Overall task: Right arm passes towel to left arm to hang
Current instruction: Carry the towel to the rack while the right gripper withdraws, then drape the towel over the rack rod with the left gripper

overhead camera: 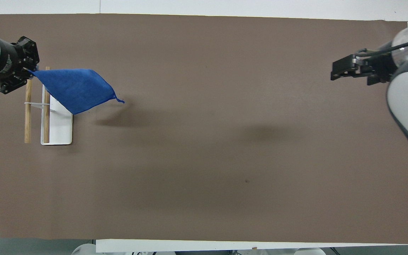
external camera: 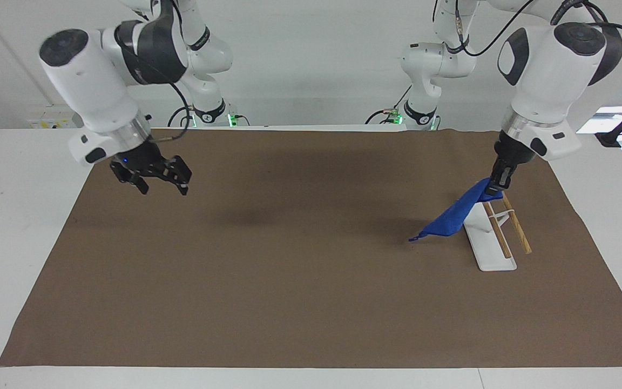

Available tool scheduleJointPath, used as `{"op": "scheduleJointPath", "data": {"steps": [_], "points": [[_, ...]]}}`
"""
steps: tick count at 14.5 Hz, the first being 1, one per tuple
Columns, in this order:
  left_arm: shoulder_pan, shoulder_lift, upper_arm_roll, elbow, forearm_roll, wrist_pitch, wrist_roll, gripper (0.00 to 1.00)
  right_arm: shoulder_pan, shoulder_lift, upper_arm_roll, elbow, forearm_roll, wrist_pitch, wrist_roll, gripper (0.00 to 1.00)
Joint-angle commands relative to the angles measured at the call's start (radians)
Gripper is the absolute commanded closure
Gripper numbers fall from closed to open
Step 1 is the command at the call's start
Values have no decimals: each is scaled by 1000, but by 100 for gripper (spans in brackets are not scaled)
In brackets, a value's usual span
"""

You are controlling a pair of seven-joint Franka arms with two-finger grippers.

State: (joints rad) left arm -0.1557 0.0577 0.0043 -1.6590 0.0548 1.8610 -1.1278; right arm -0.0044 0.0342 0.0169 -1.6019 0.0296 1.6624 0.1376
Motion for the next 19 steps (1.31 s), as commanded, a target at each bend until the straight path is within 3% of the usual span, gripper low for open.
{"op": "scheduleJointPath", "data": {"steps": [1, 4, 7, 10, 19], "points": [[100, -44, -10, -97, -4, 108, 104, 100, 4, -39, 20, 92, -57, -151, 7, 0], [200, -108, -10, -315, -7, 348, 209, 100, 4, -42, 17, 115, -74, -181, 4, 0], [283, -95, -9, -328, -7, 402, 308, 100, -29, -52, 11, 183, -68, -254, -7, 0], [353, -93, -9, -343, -7, 406, 410, 100, -49, -56, 17, 186, -73, -267, -68, 0], [351, -70, -9, -487, -6, 558, 450, 99, -62, -77, 9, 128, -62, -262, -92, 0]]}}
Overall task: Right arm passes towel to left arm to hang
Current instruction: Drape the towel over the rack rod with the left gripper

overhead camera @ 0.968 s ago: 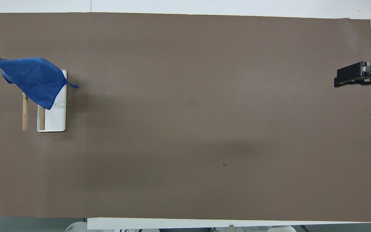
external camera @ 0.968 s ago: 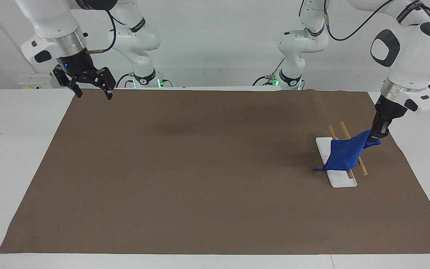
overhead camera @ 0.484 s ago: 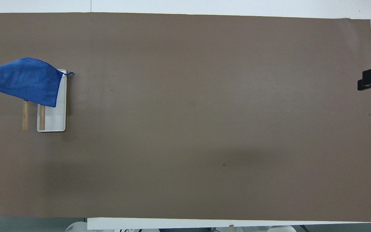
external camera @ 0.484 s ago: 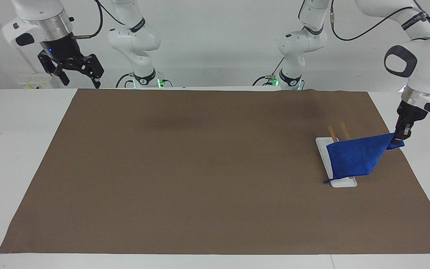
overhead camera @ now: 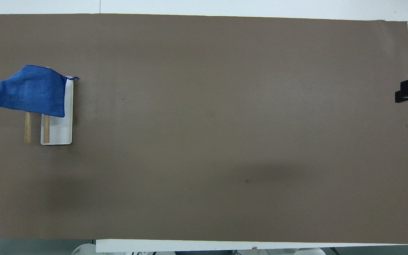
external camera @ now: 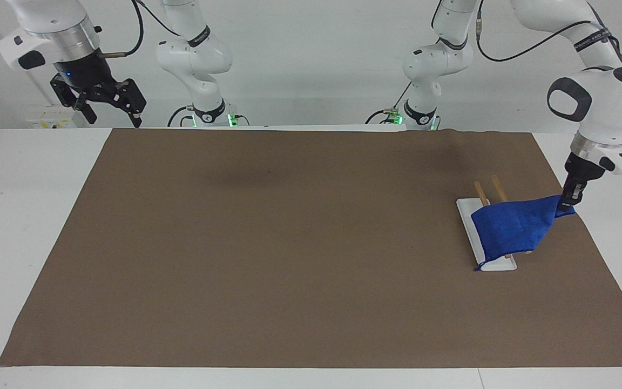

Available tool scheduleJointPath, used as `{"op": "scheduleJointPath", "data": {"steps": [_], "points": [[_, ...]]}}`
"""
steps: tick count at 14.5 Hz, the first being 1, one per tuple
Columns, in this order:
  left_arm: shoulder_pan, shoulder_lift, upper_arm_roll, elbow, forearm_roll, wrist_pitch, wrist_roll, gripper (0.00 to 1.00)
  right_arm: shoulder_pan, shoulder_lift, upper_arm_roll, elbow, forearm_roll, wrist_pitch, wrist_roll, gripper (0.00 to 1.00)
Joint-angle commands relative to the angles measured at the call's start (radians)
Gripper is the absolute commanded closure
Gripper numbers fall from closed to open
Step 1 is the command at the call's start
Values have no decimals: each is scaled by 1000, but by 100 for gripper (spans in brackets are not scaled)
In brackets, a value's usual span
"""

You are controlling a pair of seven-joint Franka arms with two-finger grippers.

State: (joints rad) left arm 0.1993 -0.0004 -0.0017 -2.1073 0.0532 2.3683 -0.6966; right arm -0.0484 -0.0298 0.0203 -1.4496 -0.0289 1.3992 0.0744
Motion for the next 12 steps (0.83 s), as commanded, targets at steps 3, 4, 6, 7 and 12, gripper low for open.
{"op": "scheduleJointPath", "data": {"steps": [3, 4, 6, 7, 12], "points": [[-11, -10, -3, -48, -4, 54, 35, 45, -18, -45, -23, -100, 0, 101, -36, 0], [-11, -10, -3, -46, -4, 54, 34, 10, -19, -47, -29, -106, 0, 101, -41, 0], [-9, -7, -3, -27, -3, 45, 29, 0, -19, -48, -34, -110, 0, 101, -42, 0], [-4, -9, -1, -1, -3, 36, 26, 0, -18, -47, -40, -107, 0, 109, -39, 0], [-14, 42, -12, 347, 1, -344, 34, 0, -4, -7, -40, -52, 3, 50, -39, 0]]}}
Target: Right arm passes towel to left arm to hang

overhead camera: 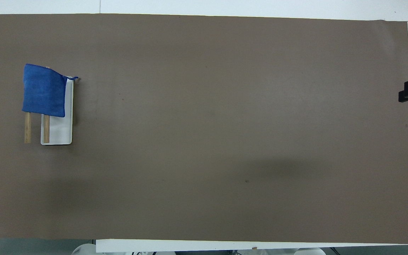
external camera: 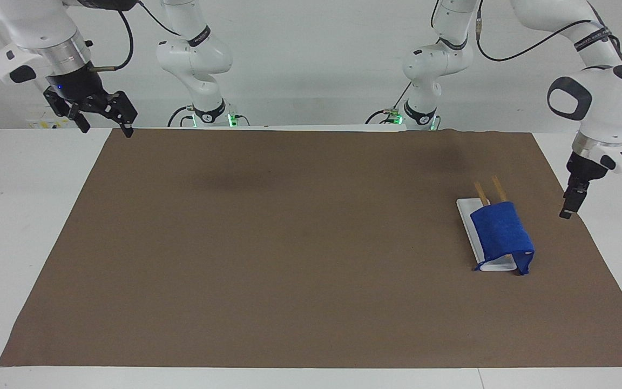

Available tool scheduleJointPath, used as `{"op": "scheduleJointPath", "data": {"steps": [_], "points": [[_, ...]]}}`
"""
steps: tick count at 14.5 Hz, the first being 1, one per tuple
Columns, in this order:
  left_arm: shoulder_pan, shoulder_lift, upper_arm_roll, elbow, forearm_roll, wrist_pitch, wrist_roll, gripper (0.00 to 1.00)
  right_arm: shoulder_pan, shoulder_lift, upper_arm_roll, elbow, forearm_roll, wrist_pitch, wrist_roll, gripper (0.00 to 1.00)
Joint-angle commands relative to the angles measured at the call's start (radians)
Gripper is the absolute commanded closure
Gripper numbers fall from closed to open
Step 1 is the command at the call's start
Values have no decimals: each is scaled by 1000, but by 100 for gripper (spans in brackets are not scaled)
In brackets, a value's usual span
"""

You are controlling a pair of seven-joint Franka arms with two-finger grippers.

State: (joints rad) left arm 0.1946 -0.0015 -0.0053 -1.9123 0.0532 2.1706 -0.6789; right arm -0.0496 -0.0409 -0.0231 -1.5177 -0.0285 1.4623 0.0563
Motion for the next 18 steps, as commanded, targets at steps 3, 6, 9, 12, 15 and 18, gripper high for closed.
{"op": "scheduleJointPath", "data": {"steps": [3, 6, 9, 12, 15, 18], "points": [[-86, 12, -13, 179, -1, -234, 24, 0, -3, -16, 5, -7, 5, -11, -12, 0], [-159, 8, -21, 306, 7, -530, 207, 0, -12, -31, 6, -21, 4, -11, -15, 0], [-190, 20, -22, 406, 2, -754, 434, 0, -12, -33, 6, -25, 4, -31, -18, 0], [-218, 20, -28, 433, 7, -801, 569, 0, -12, -34, 6, -25, 4, -31, -18, 0], [-215, 20, -30, 446, -2, -825, 710, 0, -12, -34, 6, -25, 5, -31, -18, 0], [-216, 21, -30, 446, -16, -827, 713, 0, -12, -34, 6, -25, 5, -31, -18, 0]]}}
